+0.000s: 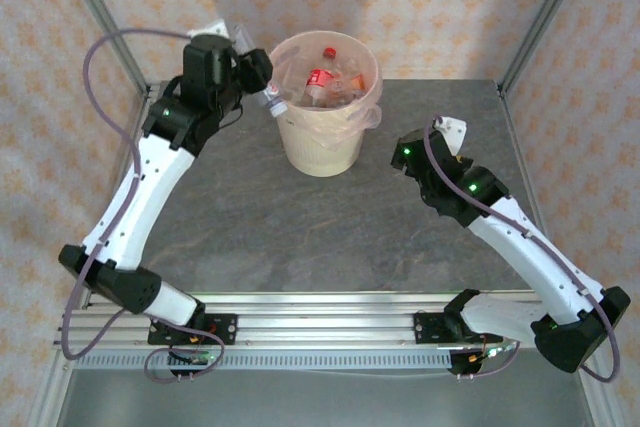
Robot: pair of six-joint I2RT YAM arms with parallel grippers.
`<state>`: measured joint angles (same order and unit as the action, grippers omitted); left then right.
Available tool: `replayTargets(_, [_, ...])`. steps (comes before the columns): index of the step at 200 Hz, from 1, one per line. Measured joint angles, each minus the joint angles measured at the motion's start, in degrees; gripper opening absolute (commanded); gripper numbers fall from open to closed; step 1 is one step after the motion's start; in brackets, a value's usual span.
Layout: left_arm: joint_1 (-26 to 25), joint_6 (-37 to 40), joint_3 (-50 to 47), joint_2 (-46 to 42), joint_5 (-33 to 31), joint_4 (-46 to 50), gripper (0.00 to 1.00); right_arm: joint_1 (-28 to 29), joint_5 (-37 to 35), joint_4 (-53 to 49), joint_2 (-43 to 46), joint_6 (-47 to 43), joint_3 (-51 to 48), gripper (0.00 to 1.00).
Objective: Put the plastic bottles in the bin
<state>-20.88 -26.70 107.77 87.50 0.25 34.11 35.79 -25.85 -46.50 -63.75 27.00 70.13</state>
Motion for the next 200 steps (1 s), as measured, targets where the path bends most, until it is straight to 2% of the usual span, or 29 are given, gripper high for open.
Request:
replayTargets(42, [0.0,16.13,17.18,12.63,2.82,2.14,0.39,0.0,0.07,0.81,0.61,-0.02,-0.55,0.99])
replayTargets(83, [0.0,28.04,33.48,26.01,3.85,4.04,0.37,0.0,0.15,1.2,0.61,-0.02,-0.59,0.99])
replayTargets(129, [-0.11,38.38,35.12,30.97,4.33,4.04,0.39,0.0,-0.48,1.42,1.11,0.0,-0.83,0.99])
replayTargets(145, [-0.44,41.86,35.26,32.06,4.44,4.02,0.42,0.0,-0.98,1.44,1.68,0.0,-0.83,0.99])
replayTargets(185, [-3.17,49.92,37.11,35.43,3.87,4.07,0.44,0.0,-2.03,1.6,3.5,0.02,-0.83,0.99])
replayTargets(200, [-4.31,52.5,37.88,36.68,3.52,4.07,0.51,0.0,-2.47,1.62,3.89,0.02,-0.87,0.99])
